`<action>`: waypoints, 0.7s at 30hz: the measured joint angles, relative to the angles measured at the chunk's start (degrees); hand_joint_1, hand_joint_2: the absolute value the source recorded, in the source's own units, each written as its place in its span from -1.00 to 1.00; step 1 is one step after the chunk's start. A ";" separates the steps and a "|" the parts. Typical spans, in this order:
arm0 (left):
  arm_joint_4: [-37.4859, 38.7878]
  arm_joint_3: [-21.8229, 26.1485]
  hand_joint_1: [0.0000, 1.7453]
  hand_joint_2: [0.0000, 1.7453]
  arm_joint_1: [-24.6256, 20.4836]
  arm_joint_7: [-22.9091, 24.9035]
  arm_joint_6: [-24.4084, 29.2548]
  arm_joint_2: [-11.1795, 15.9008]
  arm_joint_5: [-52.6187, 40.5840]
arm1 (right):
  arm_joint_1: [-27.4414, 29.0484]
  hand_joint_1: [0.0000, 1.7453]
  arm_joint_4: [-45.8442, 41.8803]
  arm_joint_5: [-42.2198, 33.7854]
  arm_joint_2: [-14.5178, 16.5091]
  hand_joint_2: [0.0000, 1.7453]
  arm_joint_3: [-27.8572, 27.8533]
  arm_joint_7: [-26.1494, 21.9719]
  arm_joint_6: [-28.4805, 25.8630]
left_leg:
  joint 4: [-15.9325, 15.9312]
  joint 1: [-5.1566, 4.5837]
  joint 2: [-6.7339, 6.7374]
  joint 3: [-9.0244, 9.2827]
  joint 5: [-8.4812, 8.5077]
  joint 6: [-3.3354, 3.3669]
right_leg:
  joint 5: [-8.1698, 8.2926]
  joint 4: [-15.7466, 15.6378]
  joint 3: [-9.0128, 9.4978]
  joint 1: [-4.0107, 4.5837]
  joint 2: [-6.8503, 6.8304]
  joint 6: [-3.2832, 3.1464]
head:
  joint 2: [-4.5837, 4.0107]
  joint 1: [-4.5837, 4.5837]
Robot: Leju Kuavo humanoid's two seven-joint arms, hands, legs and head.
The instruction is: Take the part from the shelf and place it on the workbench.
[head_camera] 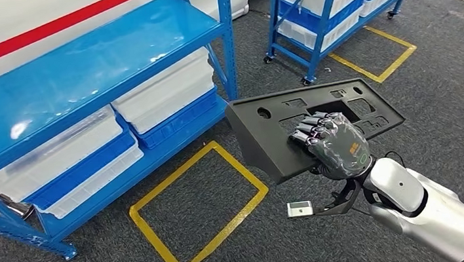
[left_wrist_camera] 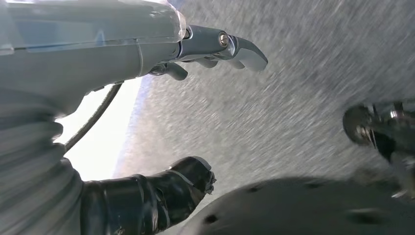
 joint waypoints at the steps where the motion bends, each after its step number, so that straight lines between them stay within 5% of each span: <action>1: 0.01 0.00 -1.00 1.00 0.09 -0.02 -0.02 -0.01 0.05 | 0.00 1.00 0.01 0.00 0.08 1.00 0.08 0.00 0.01 | 2.92 -0.09 -0.25 -0.28 -1.31 0.30 | 0.72 0.06 -1.00 0.26 0.73 -0.14 | 0.00 0.00; 3: 0.03 0.00 -1.00 1.00 0.06 -0.12 -0.03 -0.01 0.26 | 0.00 1.00 0.01 0.00 0.13 1.00 0.16 0.00 0.03 | 3.54 -0.46 -0.43 1.56 0.15 1.18 | 1.99 0.19 -2.89 0.69 2.23 -0.25 | 0.00 0.01; 5: 0.05 -0.01 -1.00 1.00 -0.04 -0.47 -0.24 0.06 0.48 | 0.01 1.00 0.01 0.00 0.15 1.00 0.17 0.00 0.03 | -2.43 -1.04 -1.99 6.51 3.41 2.53 | 3.18 0.30 -4.44 0.92 3.66 -0.24 | 0.00 0.01; 7: 0.10 -0.03 -1.00 1.00 -0.01 -1.22 -0.89 0.22 0.60 | -0.04 1.00 0.01 -0.01 0.17 1.00 0.19 0.00 0.03 | -10.07 -1.36 -4.36 11.56 3.83 3.57 | 4.39 0.30 -5.31 1.01 4.84 0.02 | 0.01 0.02; 9: 0.15 -0.05 -1.00 1.00 0.01 -1.90 -1.54 0.29 0.79 | -0.12 1.00 0.01 -0.02 0.20 1.00 0.19 0.00 0.05 | -13.67 -1.52 -4.73 13.37 3.21 3.74 | 5.57 -0.01 -5.64 0.82 6.05 0.64 | 0.02 -0.02; 11: 0.17 -0.11 -1.00 1.00 -0.03 -2.18 -1.78 0.13 1.07 | -0.10 1.00 0.02 -0.07 0.10 1.00 0.18 0.00 0.10 | -14.46 -1.33 -3.28 13.22 4.18 3.80 | 6.18 -0.34 -6.02 0.78 6.54 1.32 | 0.01 -0.01; 13: 0.19 -0.24 -1.00 1.00 0.01 -2.26 -1.83 0.04 1.38 | -0.21 1.00 0.12 -0.14 0.00 1.00 0.19 0.03 0.28 | -15.13 -0.99 -1.58 12.95 5.31 4.15 | 3.76 2.74 -7.57 0.88 4.31 1.91 | 0.00 0.16; 15: 0.21 -0.41 -1.00 1.00 0.25 -2.30 -1.82 0.13 1.61 | -0.33 1.00 0.29 -0.17 0.08 1.00 0.32 0.11 0.61 | -15.01 -1.04 0.06 12.23 5.81 4.31 | -0.80 10.33 -10.32 0.46 1.57 2.55 | 0.00 0.27; 17: 0.22 -0.55 -1.00 1.00 0.48 -2.31 -1.82 0.14 1.74 | -0.28 1.00 0.46 -0.21 0.14 1.00 0.58 0.17 0.92 | -14.47 -1.06 1.65 11.41 5.95 4.16 | -2.85 15.19 -11.27 -0.11 0.66 3.10 | 0.00 0.26; 18: 0.23 -0.62 -1.00 1.00 0.52 -2.32 -1.84 0.13 1.82 | -0.27 1.00 0.53 -0.26 0.14 1.00 0.68 0.17 1.03 | -14.16 -1.05 2.37 11.07 5.93 4.05 | -2.41 14.41 -10.07 -0.35 0.38 3.30 | 0.00 0.27; 21: 0.23 -0.91 -1.00 1.00 0.47 -2.32 -1.90 0.05 2.14 | -0.47 1.00 0.58 -0.57 0.14 1.00 0.75 0.20 1.29 | -13.17 -1.10 4.23 10.49 5.48 3.29 | 0.18 4.13 -2.93 -0.28 -2.05 3.16 | 0.00 0.26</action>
